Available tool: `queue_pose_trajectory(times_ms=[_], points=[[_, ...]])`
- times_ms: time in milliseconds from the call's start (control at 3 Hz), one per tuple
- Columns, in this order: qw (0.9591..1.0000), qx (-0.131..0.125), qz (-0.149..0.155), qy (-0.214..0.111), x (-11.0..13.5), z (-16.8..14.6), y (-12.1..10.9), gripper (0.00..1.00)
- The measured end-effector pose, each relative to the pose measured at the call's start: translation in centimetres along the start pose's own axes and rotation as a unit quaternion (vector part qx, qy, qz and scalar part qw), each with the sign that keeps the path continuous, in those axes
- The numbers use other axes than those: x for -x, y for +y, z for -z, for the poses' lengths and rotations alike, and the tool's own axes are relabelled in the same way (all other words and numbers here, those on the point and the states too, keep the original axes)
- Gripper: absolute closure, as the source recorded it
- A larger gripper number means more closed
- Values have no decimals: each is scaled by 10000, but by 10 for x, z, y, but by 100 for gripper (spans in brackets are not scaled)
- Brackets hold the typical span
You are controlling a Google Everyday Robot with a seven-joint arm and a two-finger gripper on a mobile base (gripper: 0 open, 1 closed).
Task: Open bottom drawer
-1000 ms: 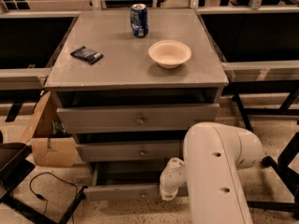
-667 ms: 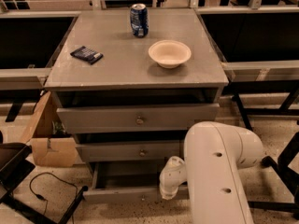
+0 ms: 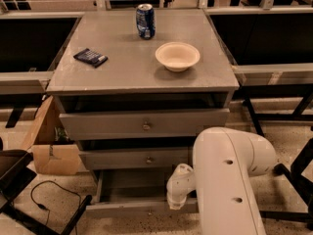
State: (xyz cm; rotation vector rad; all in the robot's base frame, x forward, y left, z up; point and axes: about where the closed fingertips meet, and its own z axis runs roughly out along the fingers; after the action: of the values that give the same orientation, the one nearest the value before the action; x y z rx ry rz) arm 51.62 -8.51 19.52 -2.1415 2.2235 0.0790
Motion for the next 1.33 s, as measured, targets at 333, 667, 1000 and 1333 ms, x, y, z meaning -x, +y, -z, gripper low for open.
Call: queue_pose_trajectory(times_ms=[333,667,1000,1333], points=[[9999,109,-85,68,-4,2,13,100],[9998,132,-121,98,-4,6,16,100],[9991,303,-237,191,-9,7,34,100],[9991,305,-239,192,-9,7,34,100]])
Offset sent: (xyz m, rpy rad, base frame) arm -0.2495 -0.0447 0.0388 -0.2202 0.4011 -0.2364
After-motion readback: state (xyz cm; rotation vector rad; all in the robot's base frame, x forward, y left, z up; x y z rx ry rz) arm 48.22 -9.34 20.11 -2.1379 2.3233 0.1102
